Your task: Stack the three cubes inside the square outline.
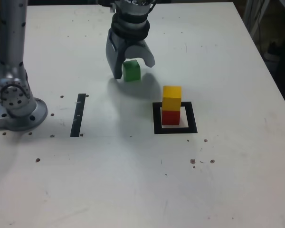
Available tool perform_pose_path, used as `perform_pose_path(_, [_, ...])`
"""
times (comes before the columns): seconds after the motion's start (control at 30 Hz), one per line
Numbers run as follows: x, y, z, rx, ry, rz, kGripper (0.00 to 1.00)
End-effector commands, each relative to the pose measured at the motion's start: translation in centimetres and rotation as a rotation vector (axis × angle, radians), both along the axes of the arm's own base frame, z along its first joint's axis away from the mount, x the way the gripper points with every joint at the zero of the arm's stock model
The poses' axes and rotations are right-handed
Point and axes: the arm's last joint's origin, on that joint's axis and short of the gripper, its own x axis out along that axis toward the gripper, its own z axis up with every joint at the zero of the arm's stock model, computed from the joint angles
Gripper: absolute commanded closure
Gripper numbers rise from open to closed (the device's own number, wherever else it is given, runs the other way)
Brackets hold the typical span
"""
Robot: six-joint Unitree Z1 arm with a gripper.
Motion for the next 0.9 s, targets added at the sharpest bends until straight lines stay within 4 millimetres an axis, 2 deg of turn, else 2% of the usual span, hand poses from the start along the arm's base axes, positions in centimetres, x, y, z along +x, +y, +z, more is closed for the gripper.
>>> perform_pose_path(0.0, [0.2, 0.2, -0.1, 0.0, -0.006, -0.002, 0.3])
perform_pose_path(0.17, [1.0, 0.5, -0.4, 0.007, -0.031, -0.007, 0.46])
perform_pose_path(0.5, [1.5, 1.0, -1.5, 0.002, -0.046, 0.005, 0.65])
perform_pose_path(0.7, [1.6, 1.2, -1.5, 0.011, -0.069, 0.007, 0.73])
perform_pose_path(0.87, [1.0, 0.8, -0.5, 0.004, -0.073, 0.013, 0.74])
